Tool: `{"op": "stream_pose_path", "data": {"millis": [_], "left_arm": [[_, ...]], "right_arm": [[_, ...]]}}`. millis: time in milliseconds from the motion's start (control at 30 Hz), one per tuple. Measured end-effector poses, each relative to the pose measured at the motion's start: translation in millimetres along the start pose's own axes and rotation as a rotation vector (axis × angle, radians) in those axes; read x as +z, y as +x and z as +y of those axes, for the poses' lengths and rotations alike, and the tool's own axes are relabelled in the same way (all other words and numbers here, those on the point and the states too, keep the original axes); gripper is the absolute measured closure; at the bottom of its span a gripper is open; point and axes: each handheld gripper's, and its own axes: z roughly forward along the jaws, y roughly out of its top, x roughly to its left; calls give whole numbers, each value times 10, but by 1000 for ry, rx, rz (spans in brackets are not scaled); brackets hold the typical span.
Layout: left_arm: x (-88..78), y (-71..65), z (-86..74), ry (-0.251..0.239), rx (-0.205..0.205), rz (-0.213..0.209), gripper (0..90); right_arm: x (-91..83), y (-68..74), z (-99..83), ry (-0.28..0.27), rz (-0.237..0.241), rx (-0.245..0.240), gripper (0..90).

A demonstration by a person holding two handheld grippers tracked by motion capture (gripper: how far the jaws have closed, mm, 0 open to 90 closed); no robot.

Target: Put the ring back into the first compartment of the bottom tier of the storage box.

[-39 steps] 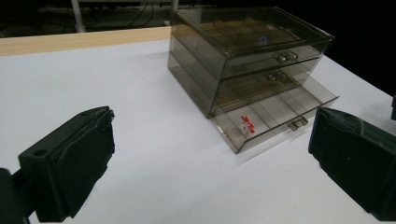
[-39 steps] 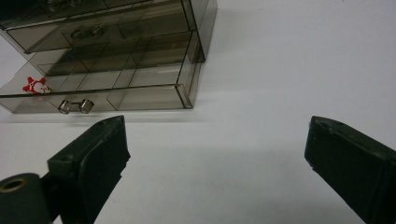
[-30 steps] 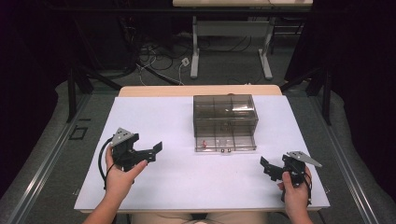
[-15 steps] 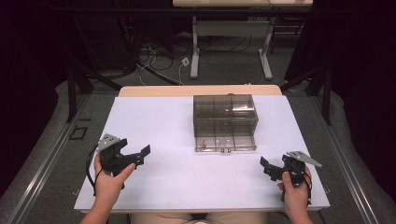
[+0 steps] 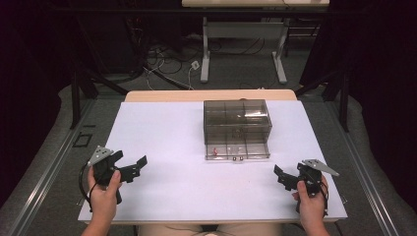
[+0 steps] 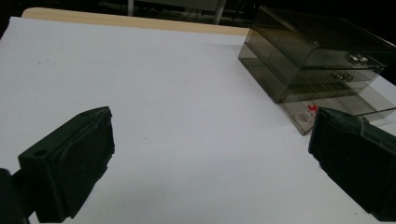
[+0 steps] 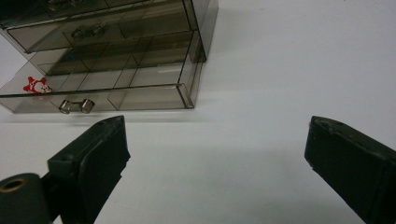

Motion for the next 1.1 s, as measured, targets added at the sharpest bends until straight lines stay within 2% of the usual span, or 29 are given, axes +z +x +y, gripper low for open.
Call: {"op": "stream_pose_path", "data": {"millis": [267, 400, 600, 800, 1100], "left_arm": [[-24, 140, -91, -3, -12, 21, 5], [-42, 220, -156, -8, -41, 29, 5], [-58, 323, -221, -13, -57, 47, 5], [-40, 409, -311, 9, -44, 75, 5], [-1, 494, -390, 18, -76, 87, 5]], "right_arm": [[-1, -4, 1, 5, -2, -4, 57], [1, -3, -1, 0, 0, -2, 57], [-3, -2, 0, 11, -5, -3, 57], [7, -2, -3, 7, -2, -2, 57], [8, -8, -2, 6, -3, -4, 58]]}}
